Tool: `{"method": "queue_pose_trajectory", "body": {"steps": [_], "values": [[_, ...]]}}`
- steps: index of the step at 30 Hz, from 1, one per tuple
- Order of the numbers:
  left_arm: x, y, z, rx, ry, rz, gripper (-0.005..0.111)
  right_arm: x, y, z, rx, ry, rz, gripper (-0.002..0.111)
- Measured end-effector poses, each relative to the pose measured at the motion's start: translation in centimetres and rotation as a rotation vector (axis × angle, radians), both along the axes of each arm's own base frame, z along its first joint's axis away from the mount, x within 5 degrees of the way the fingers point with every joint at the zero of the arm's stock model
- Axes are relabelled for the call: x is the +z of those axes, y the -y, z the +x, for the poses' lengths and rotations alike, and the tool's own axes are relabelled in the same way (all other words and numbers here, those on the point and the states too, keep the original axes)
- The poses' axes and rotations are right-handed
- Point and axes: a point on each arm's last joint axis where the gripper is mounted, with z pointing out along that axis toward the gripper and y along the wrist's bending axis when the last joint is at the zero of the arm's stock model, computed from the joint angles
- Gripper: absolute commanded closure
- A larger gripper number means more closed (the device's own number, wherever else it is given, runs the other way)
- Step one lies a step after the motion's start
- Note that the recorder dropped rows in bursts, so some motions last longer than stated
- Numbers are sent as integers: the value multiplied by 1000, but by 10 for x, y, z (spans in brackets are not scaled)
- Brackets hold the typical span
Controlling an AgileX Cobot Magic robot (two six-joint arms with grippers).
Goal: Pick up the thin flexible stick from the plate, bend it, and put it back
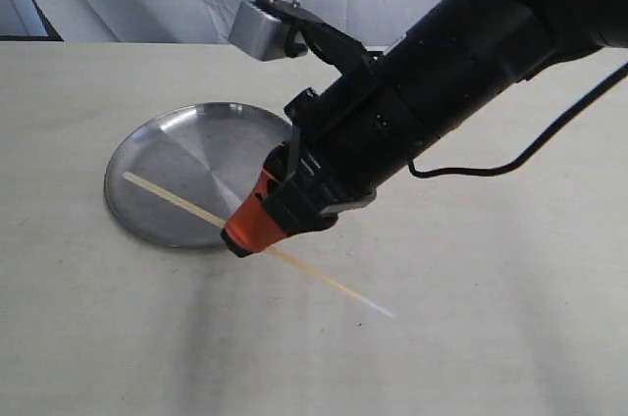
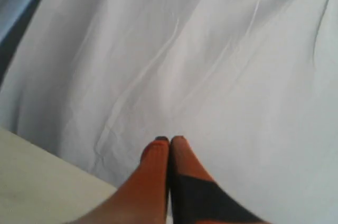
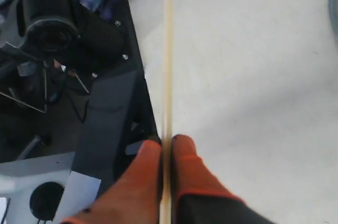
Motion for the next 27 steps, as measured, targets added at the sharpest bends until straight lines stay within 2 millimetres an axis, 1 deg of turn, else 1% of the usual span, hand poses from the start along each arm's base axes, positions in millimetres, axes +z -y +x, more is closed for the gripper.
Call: {"method": "queue_pose_trajectory", "body": {"steps": [1, 2, 3, 5, 6, 9, 11, 14, 18, 19, 21, 22, 23, 24, 25, 26, 27], "values": [[1, 4, 3, -48, -12, 21, 107, 1, 0, -2, -5, -3, 19, 109], [1, 14, 14, -166, -74, 38, 107, 1, -1, -4, -11, -15, 57, 109], [-1, 19, 23, -238, -143, 34, 107, 1, -2, -4, -16, -23, 78, 109], [-6, 26, 43, -345, -281, 23, 107, 2, -3, -3, -26, -18, 95, 109], [-6, 28, 51, -393, -323, 5, 107, 3, -4, -3, -29, -15, 98, 109], [-3, 35, 67, -500, -362, -51, 107, 3, -5, 1, -75, 12, 112, 109], [-1, 35, 71, -515, -356, -93, 107, 4, -8, 4, -113, 29, 124, 109], [2, 36, 71, -537, -330, -133, 107, 5, -15, 7, -170, 63, 144, 109], [8, 39, 69, -586, -289, -160, 107, 7, -30, -2, -173, 84, 160, 109], [10, 41, 68, -618, -268, -181, 106, 7, -37, -6, -173, 96, 164, 109], [14, 42, 66, -649, -245, -219, 101, 7, -44, -9, -190, 129, 163, 109], [15, 42, 66, -652, -239, -227, 92, 6, -45, -10, -197, 140, 161, 109], [17, 42, 66, -669, -227, -240, 87, 6, -46, -9, -214, 155, 157, 109], [17, 43, 65, -679, -222, -243, 74, 6, -46, -8, -223, 164, 155, 109], [19, 44, 64, -698, -213, -249, 69, 5, -46, -7, -233, 172, 152, 109], [19, 44, 64, -706, -210, -251, 56, 5, -46, -6, -237, 174, 152, 109], [18, 46, 62, -733, -214, -232, 47, 6, -45, -4, -260, 180, 157, 109]]}}
